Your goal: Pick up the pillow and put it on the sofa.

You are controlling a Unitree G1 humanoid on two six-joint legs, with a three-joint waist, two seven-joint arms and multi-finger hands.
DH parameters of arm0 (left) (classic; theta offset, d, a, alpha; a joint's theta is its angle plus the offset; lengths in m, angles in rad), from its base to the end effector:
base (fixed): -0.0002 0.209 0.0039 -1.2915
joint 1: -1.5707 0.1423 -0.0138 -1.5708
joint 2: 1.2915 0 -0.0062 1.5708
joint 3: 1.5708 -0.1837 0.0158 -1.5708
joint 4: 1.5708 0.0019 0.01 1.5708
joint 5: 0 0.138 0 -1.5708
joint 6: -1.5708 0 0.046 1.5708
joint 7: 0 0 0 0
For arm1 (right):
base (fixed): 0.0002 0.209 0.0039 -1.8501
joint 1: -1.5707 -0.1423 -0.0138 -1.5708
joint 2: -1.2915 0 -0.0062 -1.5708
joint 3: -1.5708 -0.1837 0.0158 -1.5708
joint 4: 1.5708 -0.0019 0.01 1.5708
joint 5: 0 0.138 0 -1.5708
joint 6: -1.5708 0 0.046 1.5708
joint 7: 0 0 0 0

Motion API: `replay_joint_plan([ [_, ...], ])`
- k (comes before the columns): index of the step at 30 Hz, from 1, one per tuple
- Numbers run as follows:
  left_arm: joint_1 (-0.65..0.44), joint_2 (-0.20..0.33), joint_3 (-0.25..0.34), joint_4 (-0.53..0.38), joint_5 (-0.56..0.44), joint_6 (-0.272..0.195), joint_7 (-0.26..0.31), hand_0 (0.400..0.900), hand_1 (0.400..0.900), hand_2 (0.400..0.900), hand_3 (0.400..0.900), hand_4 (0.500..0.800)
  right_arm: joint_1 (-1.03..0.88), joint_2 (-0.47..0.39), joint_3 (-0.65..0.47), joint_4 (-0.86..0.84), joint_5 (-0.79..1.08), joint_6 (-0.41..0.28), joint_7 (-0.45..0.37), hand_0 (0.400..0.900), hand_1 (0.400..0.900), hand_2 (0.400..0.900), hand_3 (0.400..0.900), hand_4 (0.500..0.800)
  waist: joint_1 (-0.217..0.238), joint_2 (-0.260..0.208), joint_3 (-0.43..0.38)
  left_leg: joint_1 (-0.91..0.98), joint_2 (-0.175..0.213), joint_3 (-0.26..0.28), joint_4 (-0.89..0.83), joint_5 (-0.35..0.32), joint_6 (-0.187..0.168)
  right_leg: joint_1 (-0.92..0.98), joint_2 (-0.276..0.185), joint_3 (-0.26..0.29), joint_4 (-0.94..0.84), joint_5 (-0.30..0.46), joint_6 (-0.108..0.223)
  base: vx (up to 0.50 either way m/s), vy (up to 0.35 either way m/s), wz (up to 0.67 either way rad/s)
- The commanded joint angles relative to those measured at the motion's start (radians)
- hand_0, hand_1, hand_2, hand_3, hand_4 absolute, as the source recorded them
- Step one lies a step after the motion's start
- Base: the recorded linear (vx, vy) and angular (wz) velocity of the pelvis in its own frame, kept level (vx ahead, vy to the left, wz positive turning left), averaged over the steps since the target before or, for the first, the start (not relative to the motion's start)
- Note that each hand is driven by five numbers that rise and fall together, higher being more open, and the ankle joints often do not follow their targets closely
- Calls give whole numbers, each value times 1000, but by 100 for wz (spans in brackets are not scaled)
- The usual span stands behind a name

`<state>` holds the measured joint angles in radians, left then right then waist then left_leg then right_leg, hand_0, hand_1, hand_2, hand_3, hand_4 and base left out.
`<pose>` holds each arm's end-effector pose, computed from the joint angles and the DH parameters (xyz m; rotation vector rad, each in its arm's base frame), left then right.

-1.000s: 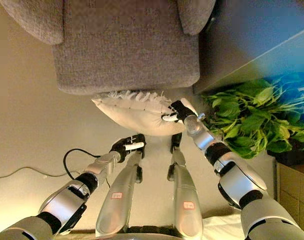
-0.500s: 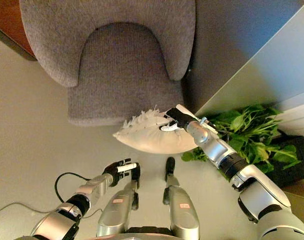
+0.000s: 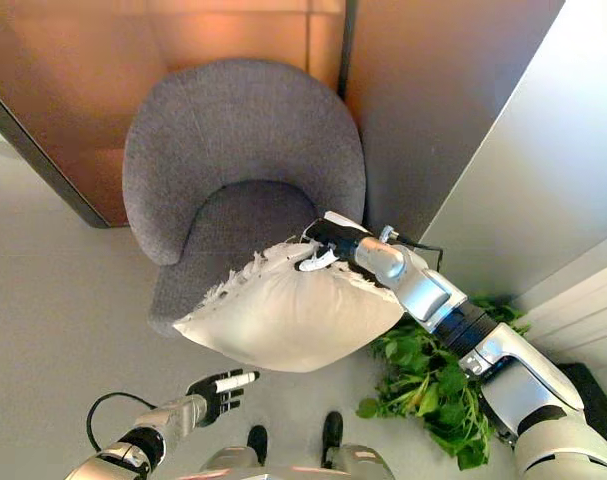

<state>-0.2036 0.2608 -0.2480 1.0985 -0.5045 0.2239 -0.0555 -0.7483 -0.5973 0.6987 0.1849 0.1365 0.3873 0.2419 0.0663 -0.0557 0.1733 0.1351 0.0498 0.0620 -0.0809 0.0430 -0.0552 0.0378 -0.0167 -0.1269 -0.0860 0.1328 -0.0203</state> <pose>0.1557 0.2093 -0.0899 -0.1170 1.1224 0.0842 0.3007 -0.1345 0.1350 -0.8157 0.1413 0.6429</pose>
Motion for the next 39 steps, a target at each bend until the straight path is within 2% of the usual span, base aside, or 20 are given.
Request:
replay_joint_plan([
  [1, -25, -22, -66, 108, 35, 3, -21, 900, 900, 900, 900, 800, -318, 72, -114, 29, 73, -70, -54, 400, 400, 400, 400, 500, 26, -12, -157, -45, -34, -20, 12, -44, 11, 63, -37, -51, 110, -182, 78, 63, 29, 12],
  [8, -28, -18, -58, 139, 40, 32, -32, 900, 900, 900, 900, 800, -520, 76, -73, 213, 69, -56, -100, 400, 400, 400, 400, 500, 63, -25, -187, -32, -33, -48, 10, -43, 7, 91, -38, -83, 111, -194, 70, 56, 39, 19],
  [10, -27, -18, -60, 147, 41, 39, -35, 900, 900, 900, 900, 800, -563, 79, -53, 283, 85, -76, -151, 416, 416, 416, 416, 509, 74, -26, -192, -32, -33, -57, 10, -40, 6, 97, -38, -93, 112, -195, 68, 60, 39, 21],
  [11, -29, -15, -61, 150, 36, 45, -33, 900, 900, 900, 900, 800, -581, 86, -47, 315, 83, -83, -169, 490, 490, 490, 490, 554, 79, -28, -192, -32, -34, -62, 12, -39, 4, 100, -38, -96, 113, -195, 67, 70, 35, 19],
  [12, -28, -14, -58, 153, 40, 47, -37, 900, 900, 900, 900, 800, -596, 92, -44, 348, 58, -71, -166, 900, 900, 900, 900, 800, 85, -28, -193, -32, -34, -66, 15, -39, 2, 101, -38, -101, 114, -197, 66, 75, 31, 18],
  [15, -25, -21, -70, 151, 37, 51, -43, 900, 900, 900, 900, 800, -625, 123, -2, 467, 26, -25, -158, 900, 900, 900, 900, 800, 103, -27, -192, -36, -35, -82, 16, -31, -3, 108, -39, -112, 111, -194, 65, 109, 56, 27],
  [21, -23, -23, -91, 157, 67, 90, -55, 900, 900, 900, 900, 800, -623, 168, -5, 594, 4, -17, -199, 900, 900, 900, 900, 800, 143, -19, -162, -51, -30, -113, 23, -21, -11, 111, -35, -138, 124, -203, 53, 140, 26, 26],
  [23, -40, -20, -115, 151, 73, 105, -58, 900, 900, 900, 900, 800, -641, 201, -3, 630, -1, -6, -251, 900, 900, 900, 900, 800, 161, -18, -140, -88, -32, -129, 35, -19, -10, 85, -35, -143, 129, -204, 50, -36, -46, 18],
  [25, -76, -17, -141, 152, 73, 101, -69, 900, 900, 900, 900, 800, -683, 223, 17, 676, -6, 2, -290, 900, 900, 900, 900, 800, 173, -18, -110, -150, -35, -144, 45, -11, -9, 32, -33, -143, 133, -200, 49, -264, -103, 16],
  [27, -141, -10, -181, 145, 41, 73, -72, 900, 900, 900, 900, 800, -765, 243, 70, 735, 21, -6, -360, 900, 900, 900, 900, 800, 183, -14, -43, -228, -37, -159, 45, 4, -5, -42, -26, -136, 135, -191, 46, -558, -143, 9],
  [29, -206, 1, -204, 138, 14, 49, -86, 900, 900, 900, 900, 800, -851, 233, 129, 778, 57, -12, -403, 900, 900, 900, 900, 800, 188, -4, 30, -292, -36, -167, 36, 21, 2, -116, -17, -127, 137, -177, 44, -450, -106, -7],
  [32, -223, 15, -215, 99, -16, 18, -75, 900, 900, 900, 900, 800, -905, 184, 170, 788, 104, -32, -412, 900, 900, 900, 900, 800, 184, 5, 94, -327, -32, -164, 22, 32, 9, -165, -10, -117, 142, -162, 48, -202, -64, -16],
  [35, -203, 27, -220, 51, -38, 29, -34, 900, 900, 900, 900, 800, -908, 144, 175, 786, 141, -60, -398, 900, 900, 900, 900, 800, 178, 3, 117, -331, -31, -161, 18, 28, 9, -172, -11, -110, 143, -159, 54, -15, -37, -15],
  [39, -201, 38, -218, 16, -35, 34, -19, 900, 900, 900, 900, 800, -903, 119, 155, 785, 177, -101, -380, 900, 900, 900, 900, 800, 173, 0, 126, -327, -37, -154, 17, 22, 9, -166, -17, -106, 136, -160, 58, -16, -18, -10],
])
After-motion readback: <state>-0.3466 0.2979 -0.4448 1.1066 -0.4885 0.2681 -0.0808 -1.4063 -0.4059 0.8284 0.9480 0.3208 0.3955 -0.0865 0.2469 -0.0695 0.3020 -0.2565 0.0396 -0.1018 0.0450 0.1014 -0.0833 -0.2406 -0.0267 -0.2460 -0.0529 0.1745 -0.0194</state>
